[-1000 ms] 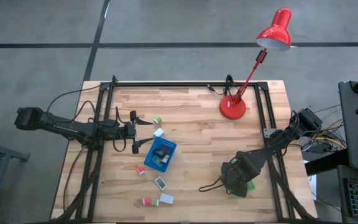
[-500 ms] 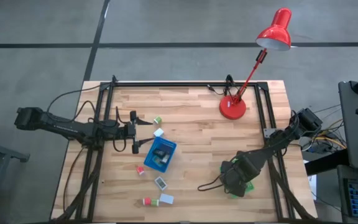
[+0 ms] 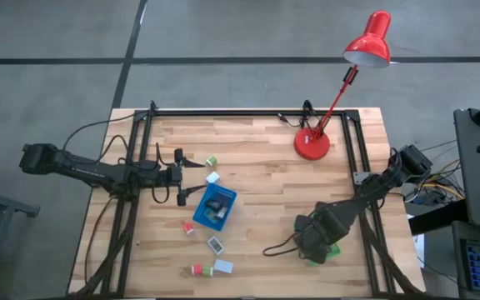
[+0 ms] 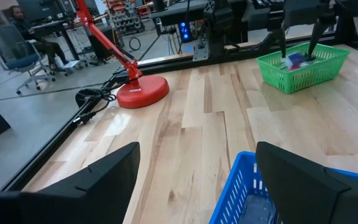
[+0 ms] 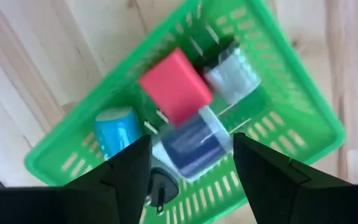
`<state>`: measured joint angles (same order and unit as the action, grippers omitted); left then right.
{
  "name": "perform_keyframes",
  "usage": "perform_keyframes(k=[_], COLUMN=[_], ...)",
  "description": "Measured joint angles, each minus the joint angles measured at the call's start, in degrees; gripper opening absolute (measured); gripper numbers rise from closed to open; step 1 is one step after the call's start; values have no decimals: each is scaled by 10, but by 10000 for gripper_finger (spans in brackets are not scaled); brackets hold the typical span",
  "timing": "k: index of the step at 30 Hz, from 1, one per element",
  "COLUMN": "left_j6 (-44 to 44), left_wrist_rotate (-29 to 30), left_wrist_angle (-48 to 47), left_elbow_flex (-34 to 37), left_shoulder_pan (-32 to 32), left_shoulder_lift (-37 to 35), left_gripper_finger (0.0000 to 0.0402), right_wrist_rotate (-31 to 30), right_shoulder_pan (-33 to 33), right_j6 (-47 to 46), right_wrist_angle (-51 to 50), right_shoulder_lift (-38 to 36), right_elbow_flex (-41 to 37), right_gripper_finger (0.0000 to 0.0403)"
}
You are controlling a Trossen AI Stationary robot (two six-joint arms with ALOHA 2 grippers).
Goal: Pick & Place Office items
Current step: Put the violet charger adapter into the green bin, then put the top green charger adapter into the green bin
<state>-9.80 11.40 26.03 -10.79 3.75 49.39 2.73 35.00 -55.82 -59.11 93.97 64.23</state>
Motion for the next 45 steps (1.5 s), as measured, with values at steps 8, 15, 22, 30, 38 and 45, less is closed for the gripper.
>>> perform_keyframes(k=[8,15,22,30,38,45], left_j6=[0,0,0,3,36,41], left_wrist_rotate=[0,0,0,0,7,20], left_wrist_angle=[0,0,0,0,-3,-4], left_elbow_flex=[0,0,0,0,0,0], left_shoulder_pan=[0,0,0,0,-2,-3], left_shoulder_lift=[0,0,0,0,0,0], left_gripper_finger=[326,326,326,326,326,326], right_wrist_rotate=[-88,-219,-368,-478,-475,-452], right_shoulder_pan=[0,0,0,-5,-38,-82], right_j6=[40,114,232,431,597,697], right_wrist_angle=[0,16,124,371,715,1028], right_shoulder_lift=[0,0,-1,-1,-1,-1], right_elbow_flex=[53,93,89,30,-97,-227], right_gripper_finger=[221,221,221,221,221,221])
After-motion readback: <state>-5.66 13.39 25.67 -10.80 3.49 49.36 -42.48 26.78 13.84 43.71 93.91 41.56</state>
